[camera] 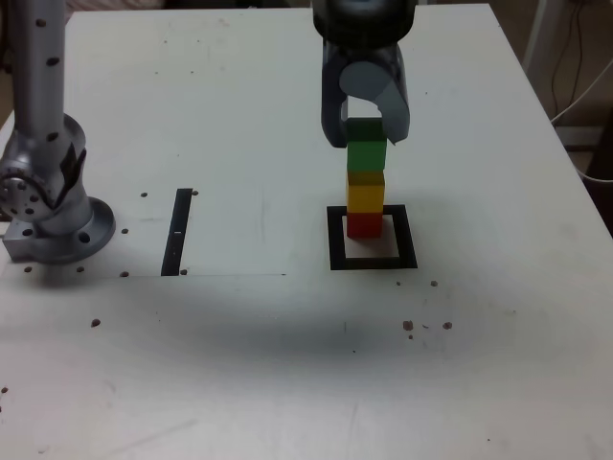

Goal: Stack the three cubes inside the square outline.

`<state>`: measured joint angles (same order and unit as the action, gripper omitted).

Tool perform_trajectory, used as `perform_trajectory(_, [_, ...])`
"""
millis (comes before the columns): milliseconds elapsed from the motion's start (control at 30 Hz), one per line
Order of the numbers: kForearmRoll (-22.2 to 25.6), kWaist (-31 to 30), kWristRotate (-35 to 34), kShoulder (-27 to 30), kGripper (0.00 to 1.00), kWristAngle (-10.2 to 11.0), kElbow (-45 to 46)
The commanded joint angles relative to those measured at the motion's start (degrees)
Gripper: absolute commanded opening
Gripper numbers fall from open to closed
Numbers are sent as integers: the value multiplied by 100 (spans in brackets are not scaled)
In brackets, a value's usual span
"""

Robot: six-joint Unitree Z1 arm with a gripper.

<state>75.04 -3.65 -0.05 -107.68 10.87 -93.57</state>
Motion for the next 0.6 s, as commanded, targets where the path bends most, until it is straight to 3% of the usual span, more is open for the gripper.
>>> perform_trajectory(0, [-26, 5, -13, 32, 12, -12, 13])
perform_trajectory(567, [-81, 5, -13, -15, 12, -76, 98])
